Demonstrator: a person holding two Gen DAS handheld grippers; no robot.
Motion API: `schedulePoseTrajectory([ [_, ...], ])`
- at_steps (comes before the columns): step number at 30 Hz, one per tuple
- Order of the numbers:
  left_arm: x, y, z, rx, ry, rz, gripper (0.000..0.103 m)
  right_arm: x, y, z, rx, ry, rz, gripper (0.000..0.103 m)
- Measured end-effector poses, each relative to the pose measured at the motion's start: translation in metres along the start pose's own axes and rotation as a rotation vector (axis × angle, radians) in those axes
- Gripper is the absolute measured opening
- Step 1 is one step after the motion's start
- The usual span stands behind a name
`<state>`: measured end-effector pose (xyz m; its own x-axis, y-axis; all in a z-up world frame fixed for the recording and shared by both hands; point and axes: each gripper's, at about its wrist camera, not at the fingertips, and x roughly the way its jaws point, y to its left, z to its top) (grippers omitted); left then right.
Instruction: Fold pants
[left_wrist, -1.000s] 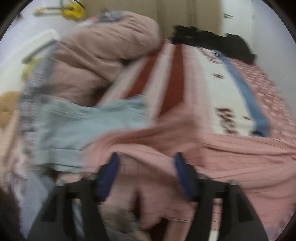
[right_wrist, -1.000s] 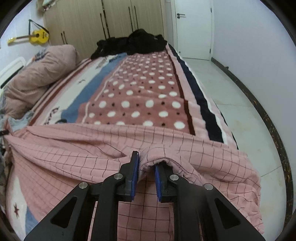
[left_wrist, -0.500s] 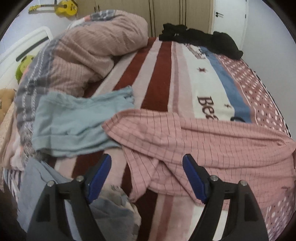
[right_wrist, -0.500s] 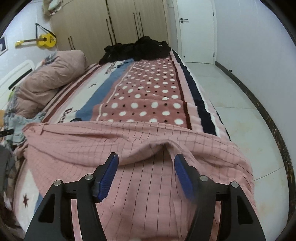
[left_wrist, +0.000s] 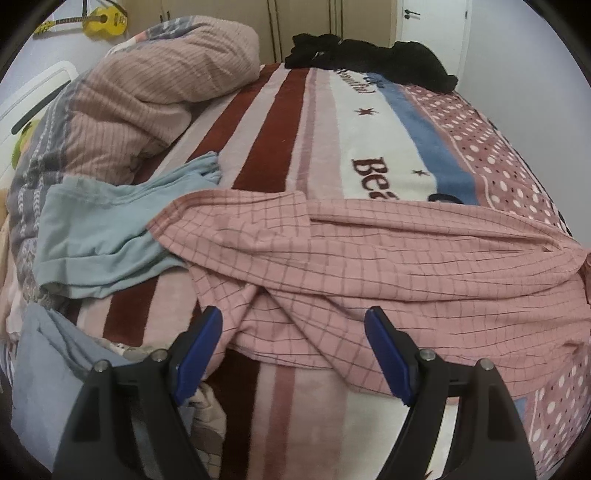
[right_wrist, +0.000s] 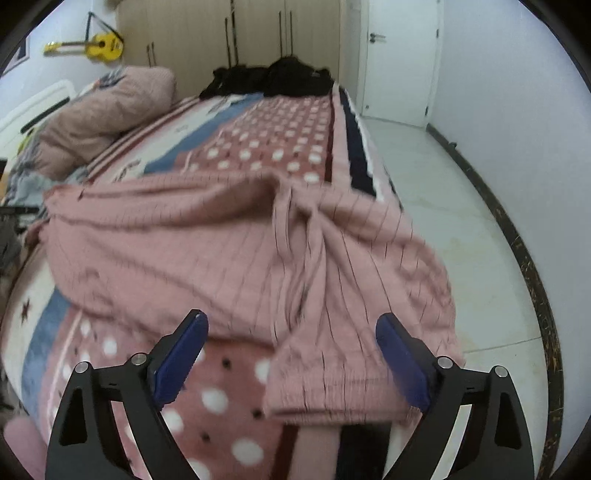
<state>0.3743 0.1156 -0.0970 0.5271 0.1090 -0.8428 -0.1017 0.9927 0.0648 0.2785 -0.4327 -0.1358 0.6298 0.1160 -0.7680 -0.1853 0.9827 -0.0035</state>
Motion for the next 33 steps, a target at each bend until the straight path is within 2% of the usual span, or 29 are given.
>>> schedulePoseTrajectory([
  [1, -0.002, -0.002, 0.000, 0.006, -0.009, 0.001, 0.076, 0.003, 0.000, -0.004, -0.013, 0.002, -0.033, 0.091],
  [3, -0.005, -0.006, 0.001, 0.016, -0.027, 0.002, 0.076, 0.008, 0.002, -0.007, -0.043, 0.002, -0.084, 0.083],
  [4, -0.007, -0.008, 0.002, 0.019, -0.035, 0.001, 0.076, 0.011, 0.002, -0.008, -0.063, 0.006, -0.119, 0.061],
  [5, -0.007, -0.010, 0.003, 0.021, -0.043, 0.000, 0.076, 0.015, 0.002, -0.007, -0.077, 0.018, -0.151, 0.034],
  [7, -0.007, -0.013, 0.005, 0.023, -0.055, 0.002, 0.076, 0.017, -0.003, -0.003, -0.069, 0.017, -0.170, 0.014],
  [10, -0.002, -0.017, 0.008, 0.027, -0.059, 0.007, 0.076, 0.006, -0.017, 0.016, -0.049, -0.038, -0.201, 0.012],
  [16, 0.013, -0.024, 0.014, 0.026, -0.056, 0.000, 0.076, 0.004, -0.065, 0.068, 0.023, -0.055, -0.276, 0.012],
  [21, 0.029, -0.028, 0.018, 0.020, -0.049, 0.004, 0.076, 0.047, -0.100, 0.099, 0.087, 0.017, -0.300, 0.012],
  [24, 0.037, -0.029, 0.019, 0.017, -0.036, -0.007, 0.076, 0.083, -0.112, 0.103, 0.137, 0.110, -0.312, 0.018],
  [26, 0.037, -0.029, 0.018, 0.023, -0.040, -0.020, 0.076, 0.090, -0.104, 0.102, 0.120, 0.111, -0.346, 0.029],
  [27, 0.036, -0.029, 0.019, 0.024, -0.048, -0.029, 0.076, 0.086, -0.097, 0.102, 0.107, 0.091, -0.347, 0.032],
  [29, 0.034, -0.028, 0.020, 0.011, -0.066, -0.056, 0.080, 0.066, -0.078, 0.106, 0.086, 0.019, -0.323, 0.045],
  [30, 0.033, -0.028, 0.022, 0.005, -0.072, -0.067, 0.082, 0.056, -0.067, 0.109, 0.081, -0.022, -0.289, 0.051],
  [31, 0.033, -0.030, 0.023, 0.000, -0.078, -0.075, 0.082, 0.047, -0.056, 0.111, 0.077, -0.059, -0.236, 0.069],
  [32, 0.033, -0.032, 0.025, 0.000, -0.078, -0.079, 0.082, 0.041, -0.044, 0.114, 0.069, -0.080, -0.184, 0.077],
  [33, 0.033, -0.034, 0.025, 0.002, -0.078, -0.084, 0.082, 0.036, -0.028, 0.119, 0.047, -0.091, -0.119, 0.077],
])
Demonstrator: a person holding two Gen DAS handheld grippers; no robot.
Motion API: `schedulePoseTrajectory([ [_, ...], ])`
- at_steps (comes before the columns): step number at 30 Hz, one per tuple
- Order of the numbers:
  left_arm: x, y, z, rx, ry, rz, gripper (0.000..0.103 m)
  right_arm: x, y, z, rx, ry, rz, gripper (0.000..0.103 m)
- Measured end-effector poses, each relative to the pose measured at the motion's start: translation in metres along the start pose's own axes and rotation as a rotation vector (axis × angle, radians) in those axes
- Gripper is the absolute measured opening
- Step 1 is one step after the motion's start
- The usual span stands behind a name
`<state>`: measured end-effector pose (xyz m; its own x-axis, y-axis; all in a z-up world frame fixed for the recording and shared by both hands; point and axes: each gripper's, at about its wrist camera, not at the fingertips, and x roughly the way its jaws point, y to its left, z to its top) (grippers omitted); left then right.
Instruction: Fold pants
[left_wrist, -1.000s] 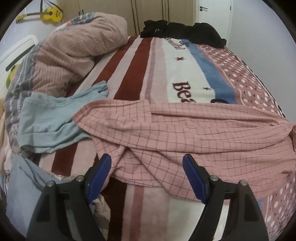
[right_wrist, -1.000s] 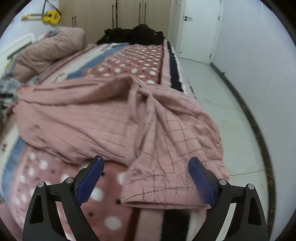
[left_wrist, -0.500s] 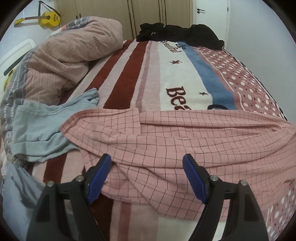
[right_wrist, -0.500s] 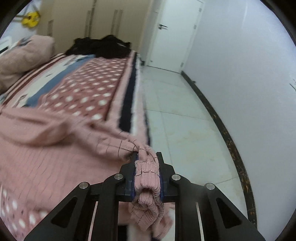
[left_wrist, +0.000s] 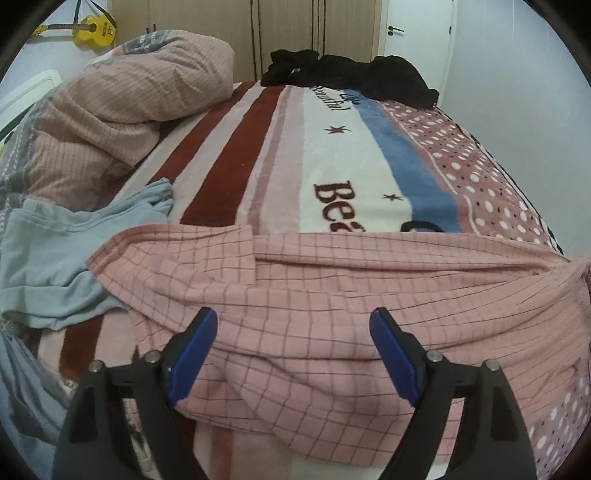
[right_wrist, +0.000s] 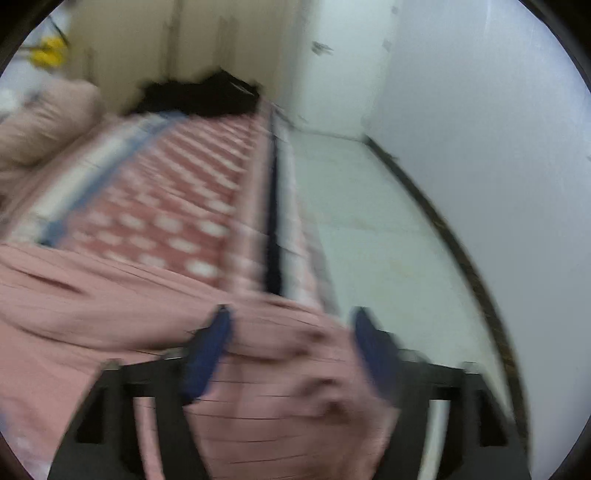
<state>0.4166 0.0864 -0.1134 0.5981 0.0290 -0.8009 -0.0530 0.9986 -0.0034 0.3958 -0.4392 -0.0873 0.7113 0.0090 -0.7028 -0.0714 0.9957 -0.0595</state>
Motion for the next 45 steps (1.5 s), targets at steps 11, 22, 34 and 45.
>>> schedulePoseTrajectory([
  [11, -0.028, 0.002, -0.003, 0.052, -0.026, 0.006, 0.084, 0.028, 0.248, -0.017, -0.540, 0.054, 0.373, 0.082],
  [22, -0.038, 0.037, -0.007, 0.019, -0.020, 0.030, 0.086, 0.095, 0.297, 0.013, -0.490, 0.098, 0.274, 0.005],
  [34, -0.020, 0.078, -0.002, -0.117, 0.071, 0.041, 0.086, 0.142, 0.260, 0.053, -0.272, 0.139, 0.151, 0.040],
  [45, 0.026, 0.074, 0.006, -0.216, 0.164, -0.011, 0.086, 0.049, 0.252, 0.008, -0.221, 0.071, 0.477, 0.058],
])
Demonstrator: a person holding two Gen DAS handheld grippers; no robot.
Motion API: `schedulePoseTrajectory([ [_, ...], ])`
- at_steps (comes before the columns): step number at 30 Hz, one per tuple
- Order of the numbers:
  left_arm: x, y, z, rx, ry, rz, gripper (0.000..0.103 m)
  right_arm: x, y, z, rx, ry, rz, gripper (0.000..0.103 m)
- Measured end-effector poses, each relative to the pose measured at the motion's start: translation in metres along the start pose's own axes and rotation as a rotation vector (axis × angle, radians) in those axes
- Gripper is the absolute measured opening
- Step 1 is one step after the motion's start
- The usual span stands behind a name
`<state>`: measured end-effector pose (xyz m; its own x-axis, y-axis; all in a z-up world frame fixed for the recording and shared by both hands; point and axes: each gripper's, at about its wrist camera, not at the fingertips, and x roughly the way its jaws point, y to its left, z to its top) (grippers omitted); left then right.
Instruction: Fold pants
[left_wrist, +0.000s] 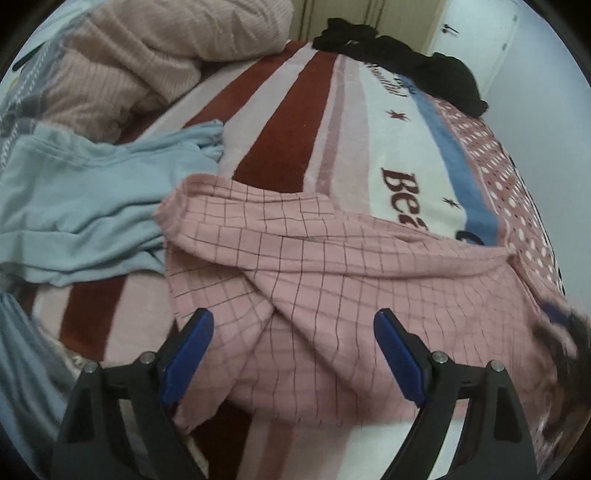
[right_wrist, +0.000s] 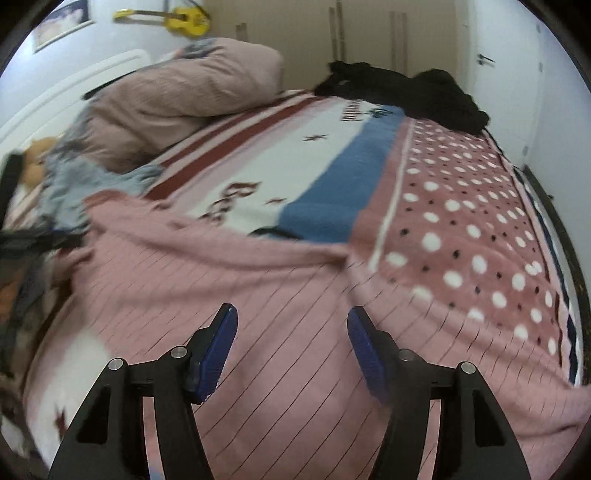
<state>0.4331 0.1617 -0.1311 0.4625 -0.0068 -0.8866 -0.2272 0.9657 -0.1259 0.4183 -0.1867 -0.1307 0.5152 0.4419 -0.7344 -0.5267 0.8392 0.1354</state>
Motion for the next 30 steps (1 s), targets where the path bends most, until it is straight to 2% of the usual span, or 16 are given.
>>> schedulePoseTrajectory([
  [3, 0.014, 0.006, 0.011, -0.036, -0.004, 0.088, 0.086, -0.008, 0.010, -0.015, 0.005, -0.006, 0.072, 0.058],
  [5, 0.022, 0.014, 0.018, -0.072, 0.004, 0.110, 0.085, -0.012, 0.019, -0.025, -0.003, -0.013, 0.119, 0.058],
  [6, 0.025, 0.017, 0.020, -0.091, 0.012, 0.110, 0.079, -0.013, 0.023, -0.028, -0.009, -0.015, 0.135, 0.058],
  [7, 0.028, 0.019, 0.023, -0.110, 0.021, 0.104, 0.066, -0.014, 0.027, -0.032, -0.018, -0.021, 0.153, 0.058],
  [10, 0.034, 0.018, 0.032, -0.132, 0.038, 0.074, 0.040, -0.016, 0.038, -0.039, -0.050, -0.041, 0.166, 0.058],
  [11, 0.033, 0.015, 0.037, -0.128, 0.021, 0.083, 0.036, -0.016, 0.039, -0.041, -0.054, -0.052, 0.170, 0.058],
  [13, 0.032, 0.007, 0.047, -0.100, -0.020, 0.111, 0.014, -0.017, 0.039, -0.044, -0.042, -0.063, 0.188, 0.058],
  [15, 0.032, 0.003, 0.058, -0.077, -0.047, 0.116, 0.007, -0.019, 0.034, -0.045, -0.021, -0.076, 0.209, 0.058],
  [18, 0.027, 0.002, 0.072, -0.056, -0.142, 0.155, 0.007, -0.025, 0.025, -0.048, 0.017, -0.111, 0.234, 0.058],
  [20, 0.020, 0.003, 0.078, -0.057, -0.201, 0.154, 0.007, -0.028, 0.018, -0.049, 0.049, -0.134, 0.252, 0.058],
  [21, 0.016, 0.005, 0.080, -0.054, -0.209, 0.157, 0.013, -0.029, 0.017, -0.049, 0.054, -0.137, 0.254, 0.058],
  [23, 0.010, 0.004, 0.083, -0.007, -0.168, 0.140, 0.055, -0.029, 0.014, -0.050, 0.060, -0.137, 0.257, 0.058],
  [24, 0.006, 0.004, 0.082, 0.009, -0.151, 0.146, 0.085, -0.029, 0.014, -0.049, 0.061, -0.137, 0.259, 0.058],
  [25, -0.006, 0.004, 0.077, 0.011, -0.172, 0.168, 0.087, -0.029, 0.014, -0.049, 0.063, -0.137, 0.262, 0.058],
  [27, -0.019, 0.004, 0.066, 0.012, -0.176, 0.148, 0.087, -0.028, 0.014, -0.049, 0.066, -0.137, 0.275, 0.058],
  [30, -0.014, 0.008, 0.047, -0.034, -0.027, 0.061, 0.086, -0.028, 0.016, -0.051, 0.064, -0.137, 0.285, 0.058],
])
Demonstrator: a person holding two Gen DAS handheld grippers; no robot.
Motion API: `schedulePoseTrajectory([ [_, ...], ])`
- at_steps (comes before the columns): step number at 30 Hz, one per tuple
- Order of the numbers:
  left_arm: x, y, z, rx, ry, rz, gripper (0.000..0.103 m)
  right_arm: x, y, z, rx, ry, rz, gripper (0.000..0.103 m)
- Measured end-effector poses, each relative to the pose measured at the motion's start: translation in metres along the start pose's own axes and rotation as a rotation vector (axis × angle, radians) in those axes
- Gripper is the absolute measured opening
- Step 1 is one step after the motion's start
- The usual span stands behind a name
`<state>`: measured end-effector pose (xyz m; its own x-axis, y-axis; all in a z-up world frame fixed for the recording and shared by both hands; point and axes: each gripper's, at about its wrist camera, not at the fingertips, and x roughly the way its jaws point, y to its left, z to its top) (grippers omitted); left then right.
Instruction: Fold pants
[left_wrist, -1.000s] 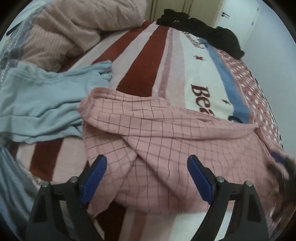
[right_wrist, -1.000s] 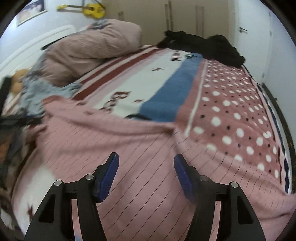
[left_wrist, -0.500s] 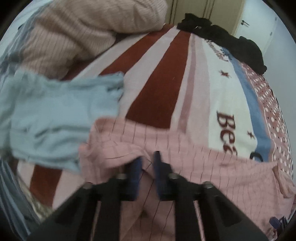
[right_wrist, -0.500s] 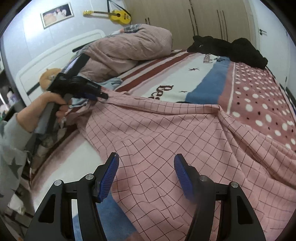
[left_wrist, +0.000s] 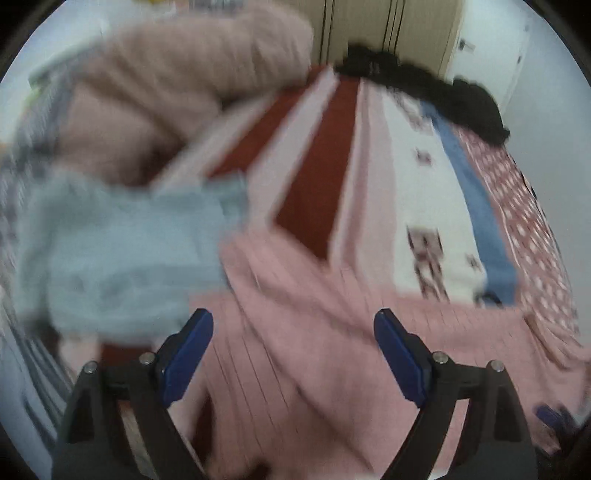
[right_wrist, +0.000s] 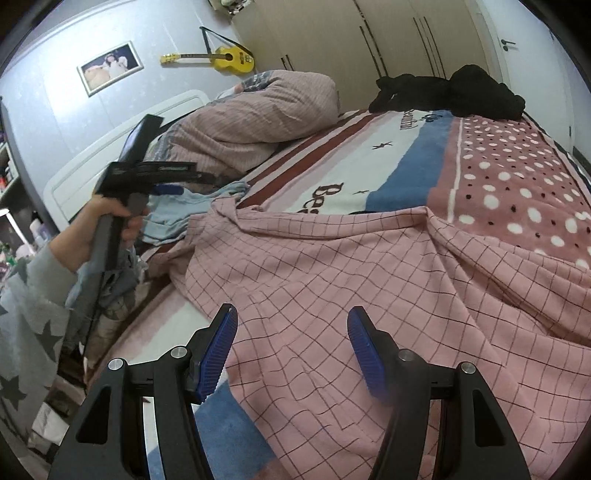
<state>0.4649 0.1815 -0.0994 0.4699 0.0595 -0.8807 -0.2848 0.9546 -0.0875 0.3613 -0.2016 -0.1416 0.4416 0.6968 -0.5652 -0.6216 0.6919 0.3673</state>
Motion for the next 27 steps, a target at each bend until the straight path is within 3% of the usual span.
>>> schedulePoseTrajectory([
  [4, 0.025, -0.001, -0.024, -0.041, 0.114, -0.047, 0.086, 0.001, 0.001, -0.002, 0.005, -0.001, 0.013, 0.058],
  [6, 0.033, -0.005, -0.031, -0.019, 0.117, -0.010, 0.086, 0.002, 0.000, -0.003, 0.010, 0.001, 0.016, 0.058],
  [8, 0.041, -0.006, -0.034, -0.022, 0.121, 0.015, 0.077, 0.002, -0.003, -0.004, 0.018, 0.002, 0.017, 0.058],
  [10, 0.038, -0.009, -0.037, -0.027, 0.110, -0.010, 0.048, 0.003, -0.005, -0.004, 0.026, 0.003, 0.018, 0.058],
  [11, 0.034, -0.013, -0.037, -0.013, 0.090, -0.019, 0.041, 0.004, -0.007, -0.004, 0.032, 0.003, 0.019, 0.058],
  [13, 0.024, -0.026, -0.035, 0.040, 0.038, 0.000, 0.015, 0.005, -0.007, -0.005, 0.039, 0.004, 0.020, 0.058],
  [15, 0.013, -0.042, -0.033, 0.100, -0.015, 0.031, 0.005, 0.005, -0.008, -0.005, 0.043, 0.003, 0.020, 0.058],
  [20, -0.004, -0.096, -0.045, 0.248, -0.042, -0.055, 0.002, 0.004, -0.013, -0.005, 0.061, -0.010, 0.019, 0.058],
  [24, 0.007, -0.141, -0.062, 0.374, 0.049, -0.175, 0.002, 0.001, -0.020, -0.005, 0.083, -0.019, 0.021, 0.058],
  [27, 0.010, -0.163, -0.073, 0.463, 0.085, -0.148, 0.003, 0.000, -0.024, -0.006, 0.095, -0.024, 0.018, 0.059],
])
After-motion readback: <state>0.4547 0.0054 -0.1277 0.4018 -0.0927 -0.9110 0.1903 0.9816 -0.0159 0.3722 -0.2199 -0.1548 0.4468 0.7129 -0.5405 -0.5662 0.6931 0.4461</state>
